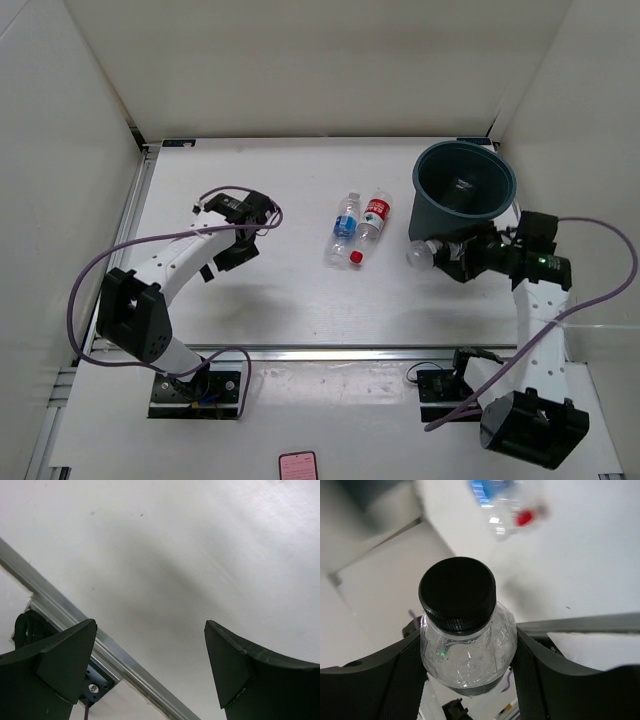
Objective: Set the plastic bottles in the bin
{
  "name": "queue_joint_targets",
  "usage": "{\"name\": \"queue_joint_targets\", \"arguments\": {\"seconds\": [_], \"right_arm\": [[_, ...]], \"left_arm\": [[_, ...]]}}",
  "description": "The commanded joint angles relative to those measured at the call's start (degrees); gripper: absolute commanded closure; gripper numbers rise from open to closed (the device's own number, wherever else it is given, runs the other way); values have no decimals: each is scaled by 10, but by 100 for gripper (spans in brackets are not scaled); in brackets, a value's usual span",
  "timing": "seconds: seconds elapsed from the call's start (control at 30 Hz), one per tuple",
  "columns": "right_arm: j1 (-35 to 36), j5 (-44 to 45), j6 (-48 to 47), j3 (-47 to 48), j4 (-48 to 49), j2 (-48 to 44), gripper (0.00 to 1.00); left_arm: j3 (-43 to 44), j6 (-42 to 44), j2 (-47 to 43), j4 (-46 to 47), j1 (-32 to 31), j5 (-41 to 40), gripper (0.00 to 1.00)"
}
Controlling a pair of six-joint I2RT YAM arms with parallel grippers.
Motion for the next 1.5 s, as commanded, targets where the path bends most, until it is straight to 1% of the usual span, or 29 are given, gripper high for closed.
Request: {"name": "queue_joint_targets", "arguments": {"seconds": [0.0, 0.03, 0.07, 0.1, 0.13, 0.17, 0.2, 0.23, 0.27, 0.3, 0.33, 0.37, 0.43, 0.47, 0.5, 0.53, 0.57, 0.6, 0.67, 0.77, 0.87, 0.9, 1.03, 1.1, 1.2, 1.33, 1.47], "right_arm": [[-4, -63, 2, 113, 51, 13, 100], [-4, -49, -22, 211, 51, 31, 100], [-4, -32, -37, 267, 45, 76, 100], [-4, -11, -52, 324, 36, 101, 100], [-4, 34, -63, 379, 29, 151, 99], [-4, 51, -84, 474, 29, 176, 98], [-4, 66, -95, 515, 23, 199, 95], [-11, 77, -112, 586, 23, 247, 93], [-26, 85, -121, 614, 23, 290, 83], [-26, 86, -130, 638, 23, 290, 83], [-37, 86, -138, 659, 29, 331, 77], [-37, 86, -144, 676, 29, 350, 77], [-37, 72, -161, 699, 29, 390, 69], [-37, 71, -166, 699, 29, 397, 61], [-31, 71, -174, 688, 29, 397, 50], [-22, 82, -181, 676, 34, 397, 29], [-22, 92, -197, 653, 34, 397, 13], [-22, 93, -205, 644, 34, 397, 0], [-22, 83, -214, 632, 34, 397, 0], [-29, 72, -220, 619, 34, 384, 0], [-29, 67, -214, 584, 28, 357, 0], [-29, 67, -214, 574, 28, 342, 0], [-24, 73, -203, 520, 23, 318, 0], [-24, 68, -203, 507, 23, 312, 0], [-24, 68, -203, 507, 23, 307, 0], [-24, 68, -203, 507, 23, 307, 0], [-24, 61, -208, 501, 23, 307, 0]], "left_arm": [[53, 34, 5, -9, -4, -21, 0], [77, 34, 10, -9, -4, -21, 0], [89, 45, 15, -3, -4, -21, 0], [101, 61, 21, 4, -4, -13, 0], [128, 83, 32, 15, -4, 9, 0], [141, 120, 38, 26, -4, 20, 0], [154, 141, 43, 52, -4, 34, 0], [178, 185, 52, 68, -4, 71, 0], [188, 206, 52, 101, 10, 123, 0], [197, 223, 62, 101, 10, 123, 0], [207, 236, 67, 124, 22, 160, 0], [230, 243, 81, 124, 23, 170, 0], [261, 268, 100, 129, 37, 187, 0], [296, 278, 125, 129, 37, 207, 0], [312, 286, 138, 129, 42, 216, 0], [327, 301, 152, 129, 42, 227, 0], [342, 309, 165, 129, 48, 247, 0], [367, 309, 191, 135, 55, 263, 0], [387, 317, 212, 142, 63, 307, 0], [432, 310, 252, 166, 68, 344, 0], [471, 304, 299, 189, 68, 421, 0], [498, 304, 330, 189, 68, 436, 0], [552, 317, 388, 189, 54, 471, 0], [552, 317, 400, 206, 48, 494, 0], [547, 322, 417, 211, 43, 506, 0], [547, 322, 435, 231, 32, 546, 0], [579, 322, 471, 250, 10, 563, 0]]}}
